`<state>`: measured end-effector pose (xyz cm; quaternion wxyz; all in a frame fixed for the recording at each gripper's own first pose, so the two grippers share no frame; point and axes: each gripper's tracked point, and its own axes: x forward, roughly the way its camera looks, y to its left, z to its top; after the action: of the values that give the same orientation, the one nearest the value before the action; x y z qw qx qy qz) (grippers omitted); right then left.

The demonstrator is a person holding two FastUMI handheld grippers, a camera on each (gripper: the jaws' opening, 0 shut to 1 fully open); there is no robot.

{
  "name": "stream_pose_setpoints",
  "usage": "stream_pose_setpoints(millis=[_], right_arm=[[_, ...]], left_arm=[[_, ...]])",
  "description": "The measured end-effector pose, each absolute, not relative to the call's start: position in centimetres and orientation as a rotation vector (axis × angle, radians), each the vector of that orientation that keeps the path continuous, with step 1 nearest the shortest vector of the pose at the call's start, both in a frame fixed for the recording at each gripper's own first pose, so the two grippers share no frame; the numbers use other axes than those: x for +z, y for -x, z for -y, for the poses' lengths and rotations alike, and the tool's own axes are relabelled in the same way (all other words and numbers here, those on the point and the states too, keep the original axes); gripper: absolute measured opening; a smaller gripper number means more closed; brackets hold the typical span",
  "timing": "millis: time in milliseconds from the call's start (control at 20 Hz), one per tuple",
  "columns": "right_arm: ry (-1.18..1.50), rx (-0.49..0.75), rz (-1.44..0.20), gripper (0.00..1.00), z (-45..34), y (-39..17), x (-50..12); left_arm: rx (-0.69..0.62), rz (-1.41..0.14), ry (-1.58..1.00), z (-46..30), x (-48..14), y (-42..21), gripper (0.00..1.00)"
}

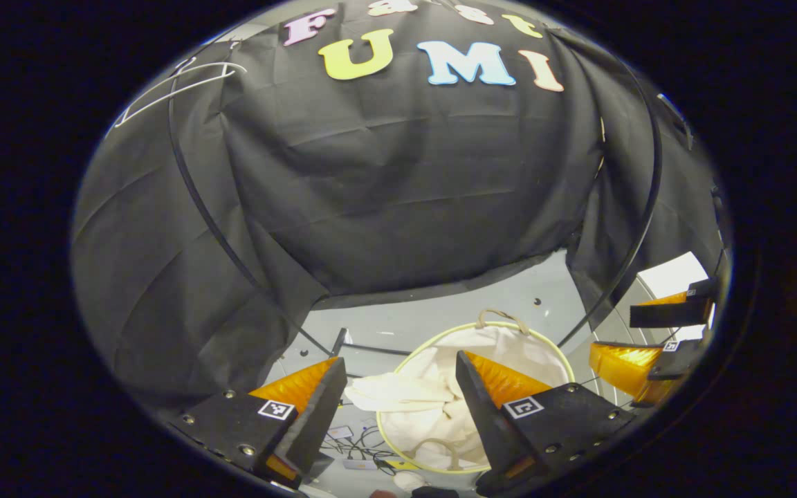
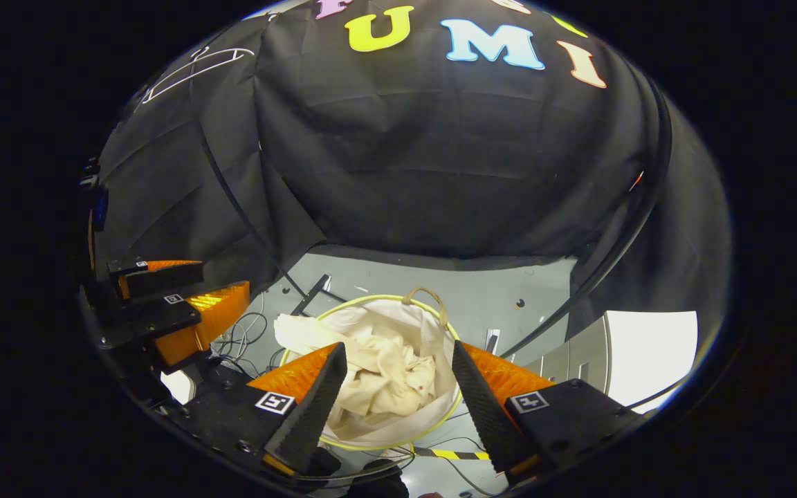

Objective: Grasp the clothes on the hanger with both hands and then place them into the laundry hamper below.

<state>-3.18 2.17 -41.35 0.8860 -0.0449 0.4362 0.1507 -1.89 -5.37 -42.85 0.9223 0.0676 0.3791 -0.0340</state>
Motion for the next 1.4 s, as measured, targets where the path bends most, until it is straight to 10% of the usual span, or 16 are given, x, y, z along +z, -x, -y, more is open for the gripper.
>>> stream_pose_setpoints(millis=[1400], right_arm=[[0.105, 0.07, -0.231, 0.96, -0.7, 8.6, -8.7]], left_arm=[[-0.071, -0.178, -0.024, -5.2, -7.5, 7.7, 0.94]])
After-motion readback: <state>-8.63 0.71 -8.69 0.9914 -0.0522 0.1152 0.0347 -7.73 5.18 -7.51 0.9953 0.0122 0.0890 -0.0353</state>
